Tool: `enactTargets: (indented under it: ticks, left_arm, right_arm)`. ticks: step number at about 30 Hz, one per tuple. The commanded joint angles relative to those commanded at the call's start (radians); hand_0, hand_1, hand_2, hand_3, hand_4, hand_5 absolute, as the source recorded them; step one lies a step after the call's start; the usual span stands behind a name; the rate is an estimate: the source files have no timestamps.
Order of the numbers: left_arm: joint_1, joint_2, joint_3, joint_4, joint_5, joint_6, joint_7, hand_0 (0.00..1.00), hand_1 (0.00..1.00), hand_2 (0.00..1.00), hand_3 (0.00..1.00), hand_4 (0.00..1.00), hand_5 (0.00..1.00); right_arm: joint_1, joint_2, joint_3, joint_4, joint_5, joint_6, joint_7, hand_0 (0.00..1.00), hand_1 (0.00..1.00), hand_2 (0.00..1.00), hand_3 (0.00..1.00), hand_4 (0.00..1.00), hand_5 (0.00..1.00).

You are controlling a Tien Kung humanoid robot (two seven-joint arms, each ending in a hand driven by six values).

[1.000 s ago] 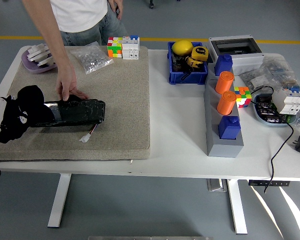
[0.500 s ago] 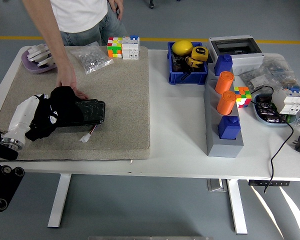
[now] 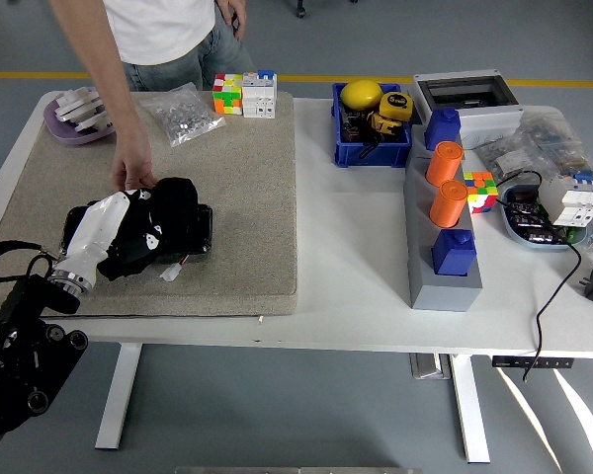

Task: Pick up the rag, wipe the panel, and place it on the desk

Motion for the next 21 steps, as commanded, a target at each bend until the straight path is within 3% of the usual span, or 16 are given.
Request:
enactTargets:
  ticks: [9, 21]
  left_arm:
    - [-0.032, -0.033, 0.056, -0.014, -0.004, 0.002, 0.005, 0.317, 0.24, 0.494, 0.365, 0.002, 0.002]
    - [-0.031, -0.038, 0.045, -0.023, -0.003, 0.004, 0.01, 0.316, 0.24, 0.495, 0.365, 0.002, 0.002]
  right_arm:
    - [0.004, 0.0, 0.001, 0.0, -0.005, 0.002, 0.003, 0.795, 0.643, 0.691, 0.645, 0.998, 0.557]
    - [0.002, 0.002, 0.003, 0.0, -0.003, 0.002, 0.004, 0.795, 0.641, 0.691, 0.645, 0.998, 0.557]
